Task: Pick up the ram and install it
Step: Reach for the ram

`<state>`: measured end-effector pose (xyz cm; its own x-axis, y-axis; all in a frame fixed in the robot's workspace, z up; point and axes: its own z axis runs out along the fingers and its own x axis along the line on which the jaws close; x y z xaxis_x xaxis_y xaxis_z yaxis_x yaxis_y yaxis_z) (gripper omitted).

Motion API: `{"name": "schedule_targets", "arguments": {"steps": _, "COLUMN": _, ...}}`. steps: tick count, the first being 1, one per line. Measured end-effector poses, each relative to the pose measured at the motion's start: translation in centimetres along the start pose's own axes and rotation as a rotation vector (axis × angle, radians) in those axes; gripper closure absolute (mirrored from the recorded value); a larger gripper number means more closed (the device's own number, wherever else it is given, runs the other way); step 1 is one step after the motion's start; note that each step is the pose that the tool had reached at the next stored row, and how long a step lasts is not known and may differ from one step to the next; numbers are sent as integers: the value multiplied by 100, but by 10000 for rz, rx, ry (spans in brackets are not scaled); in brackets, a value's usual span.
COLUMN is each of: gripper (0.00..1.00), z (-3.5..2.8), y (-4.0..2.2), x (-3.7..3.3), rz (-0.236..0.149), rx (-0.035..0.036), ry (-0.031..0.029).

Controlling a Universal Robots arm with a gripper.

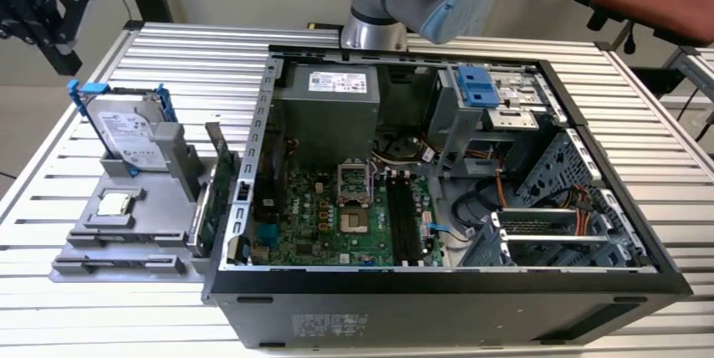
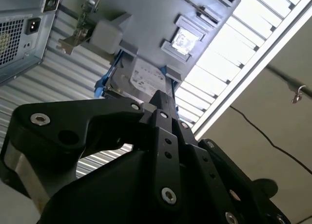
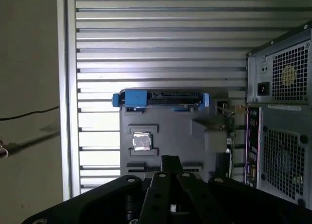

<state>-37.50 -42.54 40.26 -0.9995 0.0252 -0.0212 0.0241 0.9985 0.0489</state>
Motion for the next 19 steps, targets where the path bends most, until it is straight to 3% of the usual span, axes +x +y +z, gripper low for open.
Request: {"name": "schedule_targets", "arguments": {"steps": 19, "gripper": 100, "z": -7, "y": -335, "x": 2, "rz": -1, "rx": 0, "ry": 0}}
